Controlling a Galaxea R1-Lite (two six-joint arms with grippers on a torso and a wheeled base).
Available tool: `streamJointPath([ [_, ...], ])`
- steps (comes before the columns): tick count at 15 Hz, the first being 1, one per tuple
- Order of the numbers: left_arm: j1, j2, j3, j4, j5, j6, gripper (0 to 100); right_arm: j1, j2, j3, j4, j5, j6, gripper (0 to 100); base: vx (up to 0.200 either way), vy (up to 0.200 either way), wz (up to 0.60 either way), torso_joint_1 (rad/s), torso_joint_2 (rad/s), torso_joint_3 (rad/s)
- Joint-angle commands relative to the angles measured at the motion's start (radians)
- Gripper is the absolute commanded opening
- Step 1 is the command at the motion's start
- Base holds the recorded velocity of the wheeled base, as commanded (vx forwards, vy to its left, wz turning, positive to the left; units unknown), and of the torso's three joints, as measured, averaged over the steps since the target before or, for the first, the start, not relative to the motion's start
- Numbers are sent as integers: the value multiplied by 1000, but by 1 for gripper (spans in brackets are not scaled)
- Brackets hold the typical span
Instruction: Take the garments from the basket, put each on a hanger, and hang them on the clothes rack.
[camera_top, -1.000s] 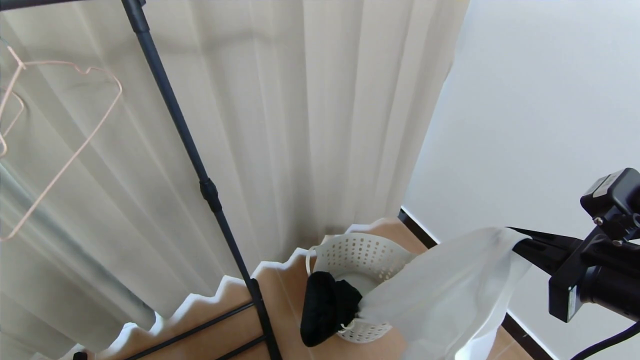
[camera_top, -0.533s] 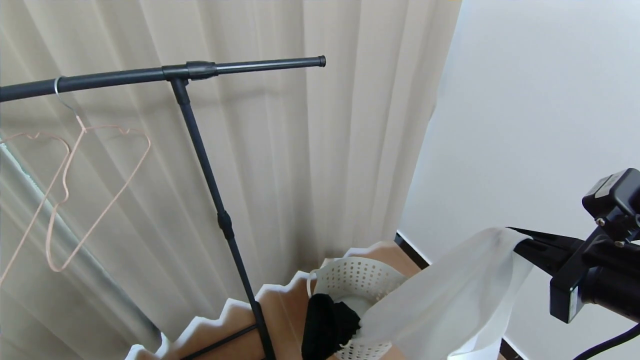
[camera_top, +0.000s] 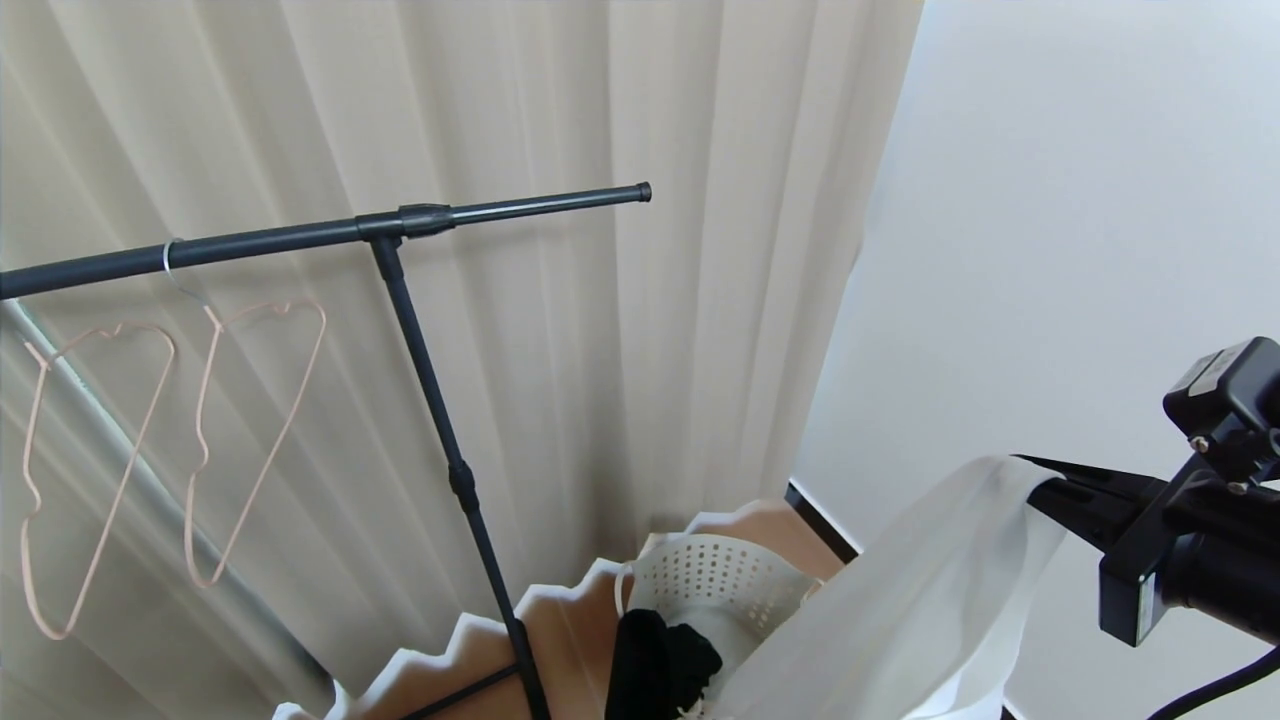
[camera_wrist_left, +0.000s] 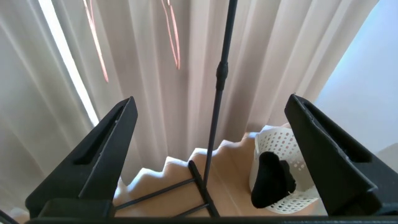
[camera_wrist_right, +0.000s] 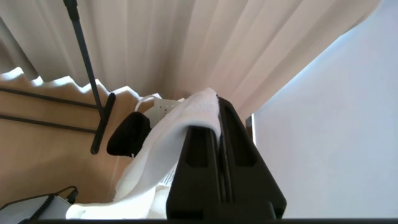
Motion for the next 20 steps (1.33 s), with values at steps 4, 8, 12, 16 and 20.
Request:
streamJointPath([
  [4,0,1,0,0,2,-2,100,1,3,3,0,0,0,0,0,0,0,173,-383,-153],
  [8,0,1,0,0,0,0,100,1,1,7,0,-1,0,0,0,0,0,166,-359,-179],
  [12,0,1,0,0,2,0,100,1,-1,10,-2,-1,-16,0,0,0,0,48,-101,-47],
  [16,0,1,0,0,2,0,100,1,1,20,-3,-1,-17,0,0,0,300,1,0,1],
  [20,0,1,0,0,2,0,100,1,-1,20,-6,-1,-17,0,0,0,600,5,0,2],
])
